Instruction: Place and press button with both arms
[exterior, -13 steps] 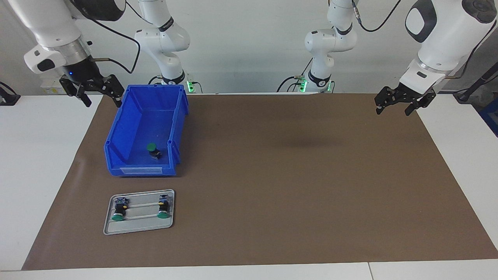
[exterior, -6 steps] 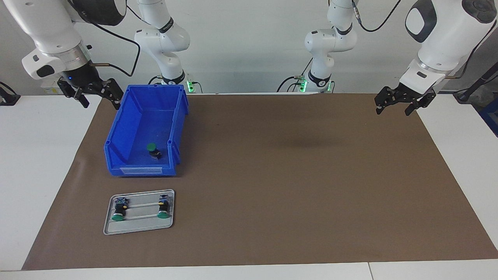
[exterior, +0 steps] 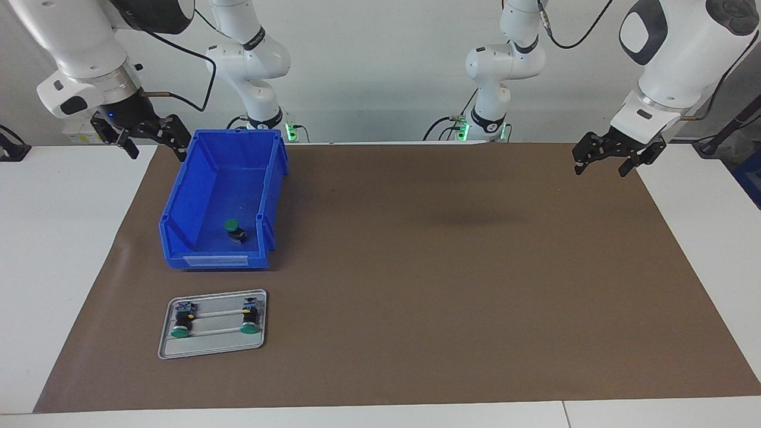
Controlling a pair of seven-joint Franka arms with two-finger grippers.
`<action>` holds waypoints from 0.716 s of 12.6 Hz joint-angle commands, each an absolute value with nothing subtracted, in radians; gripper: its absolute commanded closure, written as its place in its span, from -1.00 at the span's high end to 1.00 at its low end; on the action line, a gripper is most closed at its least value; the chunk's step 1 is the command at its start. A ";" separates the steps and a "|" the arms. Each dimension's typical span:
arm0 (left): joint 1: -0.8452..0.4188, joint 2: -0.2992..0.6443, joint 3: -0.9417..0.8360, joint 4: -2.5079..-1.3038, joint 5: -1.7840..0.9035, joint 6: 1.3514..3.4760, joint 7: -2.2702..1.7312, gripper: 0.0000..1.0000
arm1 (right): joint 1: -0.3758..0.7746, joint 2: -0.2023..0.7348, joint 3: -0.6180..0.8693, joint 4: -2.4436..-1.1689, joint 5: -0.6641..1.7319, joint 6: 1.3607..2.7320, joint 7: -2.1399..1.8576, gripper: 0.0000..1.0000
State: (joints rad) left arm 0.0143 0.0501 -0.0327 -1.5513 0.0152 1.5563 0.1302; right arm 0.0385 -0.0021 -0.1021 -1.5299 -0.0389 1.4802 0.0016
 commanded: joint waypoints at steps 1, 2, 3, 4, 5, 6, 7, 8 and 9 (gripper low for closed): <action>0.017 0.018 -0.034 -1.592 0.031 1.582 0.135 1.00 | 0.038 0.008 -0.078 -1.479 -0.037 1.434 0.031 1.00; 0.017 0.018 -0.034 -1.592 0.031 1.582 0.135 1.00 | 0.037 0.008 -0.078 -1.485 -0.035 1.436 0.037 1.00; 0.017 0.018 -0.034 -1.592 0.031 1.582 0.135 1.00 | 0.034 0.008 -0.080 -1.489 -0.035 1.437 0.038 1.00; 0.017 0.018 -0.034 -1.592 0.031 1.582 0.135 1.00 | 0.034 0.008 -0.081 -1.489 -0.037 1.440 0.038 1.00; 0.017 0.018 -0.034 -1.592 0.031 1.582 0.135 1.00 | 0.035 0.006 -0.081 -1.488 -0.038 1.440 0.038 1.00; 0.017 0.018 -0.034 -1.592 0.031 1.582 0.135 1.00 | 0.037 0.006 -0.080 -1.488 -0.040 1.442 0.037 1.00; 0.017 0.018 -0.034 -1.592 0.031 1.582 0.135 1.00 | 0.037 0.003 -0.080 -1.488 -0.040 1.442 0.040 1.00; 0.017 0.018 -0.034 -1.592 0.031 1.582 0.135 1.00 | 0.038 0.003 -0.078 -1.489 -0.040 1.440 0.040 1.00; 0.017 0.018 -0.034 -1.592 0.031 1.582 0.135 1.00 | 0.037 0.003 -0.078 -1.489 -0.040 1.440 0.040 1.00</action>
State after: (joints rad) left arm 0.0143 0.0501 -0.0327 -1.5513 0.0152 1.5563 0.1302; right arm 0.0444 -0.0011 -0.0868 -1.5041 -0.0389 1.4540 0.0200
